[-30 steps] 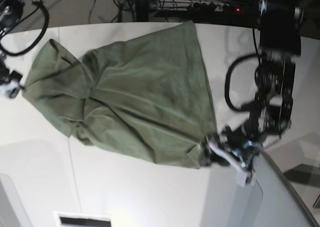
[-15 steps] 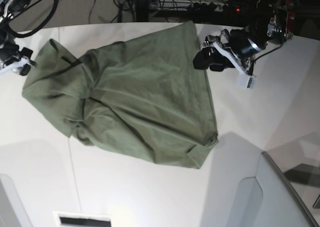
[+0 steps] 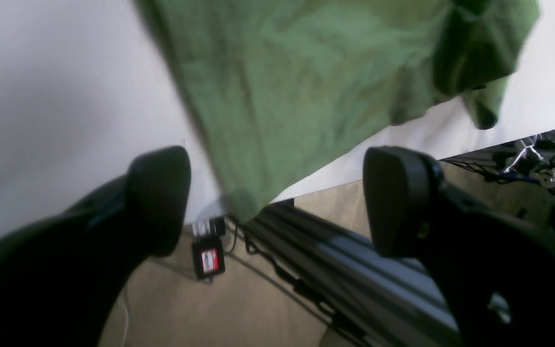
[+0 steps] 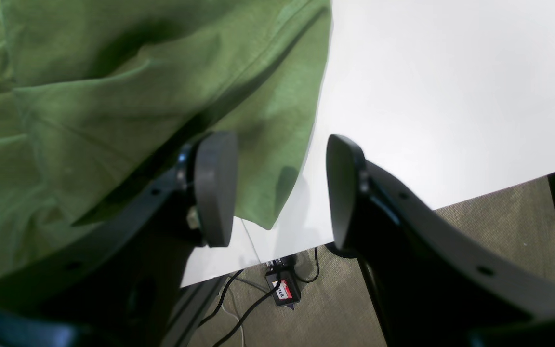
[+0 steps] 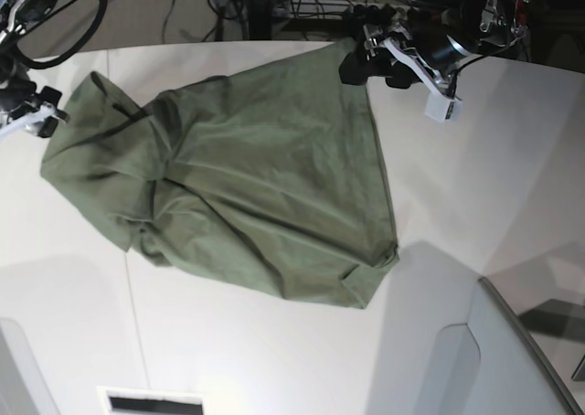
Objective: Layout the t-shirt on the table in an organized manner, then fold the t-shirt properly
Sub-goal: 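Release the hem and move the left gripper to the shirt's other corner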
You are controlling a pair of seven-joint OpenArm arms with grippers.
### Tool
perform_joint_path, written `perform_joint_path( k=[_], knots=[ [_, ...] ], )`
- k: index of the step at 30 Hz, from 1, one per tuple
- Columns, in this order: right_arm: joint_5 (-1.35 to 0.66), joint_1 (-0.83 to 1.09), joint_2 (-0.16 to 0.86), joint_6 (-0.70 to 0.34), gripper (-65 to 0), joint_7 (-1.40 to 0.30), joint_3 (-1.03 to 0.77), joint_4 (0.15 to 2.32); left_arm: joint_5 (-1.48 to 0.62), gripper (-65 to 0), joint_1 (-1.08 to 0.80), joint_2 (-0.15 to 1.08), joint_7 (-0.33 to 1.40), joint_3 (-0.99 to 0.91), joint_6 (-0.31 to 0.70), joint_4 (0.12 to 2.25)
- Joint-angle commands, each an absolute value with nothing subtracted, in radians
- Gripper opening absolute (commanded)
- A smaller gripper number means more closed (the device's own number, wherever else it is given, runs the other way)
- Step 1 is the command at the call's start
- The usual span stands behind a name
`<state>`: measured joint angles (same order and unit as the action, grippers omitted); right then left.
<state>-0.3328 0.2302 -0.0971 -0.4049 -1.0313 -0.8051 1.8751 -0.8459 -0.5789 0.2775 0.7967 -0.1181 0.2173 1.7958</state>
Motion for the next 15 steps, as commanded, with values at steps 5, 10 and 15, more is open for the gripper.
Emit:
perform_joint_path(
  k=[5,10,15],
  knots=[
    [-0.343,0.229,-0.087,-0.41,-36.6,-1.013,-0.811,1.886,-0.86,-10.7,-0.578,0.268,0.788,-0.119,0.223,1.724],
    [-0.341,0.231,-0.087,-0.41,-36.6,-1.013,-0.814,1.865,-0.727,-10.7,-0.555,0.217,0.786,-0.117,0.226,1.667],
    [-0.341,0.228,-0.087,-0.41,-36.6,-1.013,-0.814,1.808,-0.561,-10.2,-0.535,0.133,0.786,-0.117,0.229,1.644]
  ],
)
